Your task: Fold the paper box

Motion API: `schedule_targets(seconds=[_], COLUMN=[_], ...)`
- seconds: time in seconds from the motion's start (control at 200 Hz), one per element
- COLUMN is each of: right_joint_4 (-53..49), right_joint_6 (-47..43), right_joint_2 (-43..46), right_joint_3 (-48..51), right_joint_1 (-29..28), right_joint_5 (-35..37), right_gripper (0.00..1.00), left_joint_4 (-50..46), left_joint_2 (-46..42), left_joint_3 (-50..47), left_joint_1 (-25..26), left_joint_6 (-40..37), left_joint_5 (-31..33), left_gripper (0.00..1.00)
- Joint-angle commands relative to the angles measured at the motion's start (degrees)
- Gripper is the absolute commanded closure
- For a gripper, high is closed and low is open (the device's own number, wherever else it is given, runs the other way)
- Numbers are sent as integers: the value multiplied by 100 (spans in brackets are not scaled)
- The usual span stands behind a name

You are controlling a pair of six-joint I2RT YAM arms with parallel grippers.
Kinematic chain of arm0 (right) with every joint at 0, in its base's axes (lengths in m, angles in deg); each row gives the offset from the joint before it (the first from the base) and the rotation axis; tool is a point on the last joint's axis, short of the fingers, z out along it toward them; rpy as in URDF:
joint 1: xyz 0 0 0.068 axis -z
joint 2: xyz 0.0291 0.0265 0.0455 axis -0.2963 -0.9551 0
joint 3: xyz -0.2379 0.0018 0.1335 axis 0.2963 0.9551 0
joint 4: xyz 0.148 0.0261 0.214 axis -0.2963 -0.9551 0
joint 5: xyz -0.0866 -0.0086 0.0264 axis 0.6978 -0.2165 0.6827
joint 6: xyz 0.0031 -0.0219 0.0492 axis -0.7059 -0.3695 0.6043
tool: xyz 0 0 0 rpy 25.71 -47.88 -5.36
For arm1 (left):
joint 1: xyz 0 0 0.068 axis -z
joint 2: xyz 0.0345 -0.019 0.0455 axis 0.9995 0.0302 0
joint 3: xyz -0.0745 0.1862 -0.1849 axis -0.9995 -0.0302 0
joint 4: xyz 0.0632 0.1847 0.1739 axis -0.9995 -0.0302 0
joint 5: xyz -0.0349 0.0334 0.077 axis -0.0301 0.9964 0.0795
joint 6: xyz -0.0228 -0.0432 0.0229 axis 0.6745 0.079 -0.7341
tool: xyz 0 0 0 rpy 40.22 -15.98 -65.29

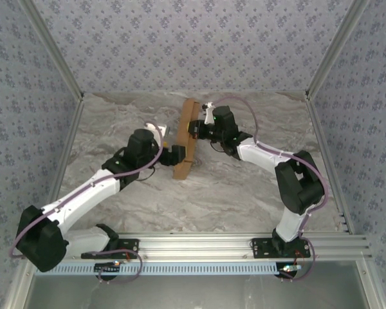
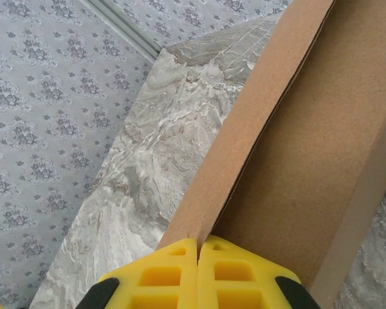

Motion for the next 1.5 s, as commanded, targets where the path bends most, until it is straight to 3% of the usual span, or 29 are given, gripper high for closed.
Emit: schedule_targets(seconds=[0.0, 0.13, 0.615, 1.079, 1.269, 1.499], right_joint_4=[-905, -922, -918, -844, -854, -877], right_joint_6=[-255, -264, -273, -220, -220, -242], right_joint_2=[-404, -426, -483, -525, -491, -392], right_joint_3=[88, 78, 35, 59, 78, 87], right_joint_1=[-49, -64, -49, -49, -59, -41], right_joint_5=[240, 240, 241, 227, 238, 243], right_gripper=[94, 94, 94, 94, 94, 93], left_joint_4=[-767, -1106, -479, -1116, -932, -740], left_joint_2=[311, 721, 733, 1410, 1474, 1455], left_joint_3=[311, 657, 532, 982, 962, 871], left_joint_1=[386, 720, 848, 1337, 1340, 1340], left_joint_6=[-310, -290, 303, 147, 143, -88], left_joint_5=[1288, 1802, 1009, 2412, 2496, 2478], left_gripper=[8, 4, 2, 1, 7, 22])
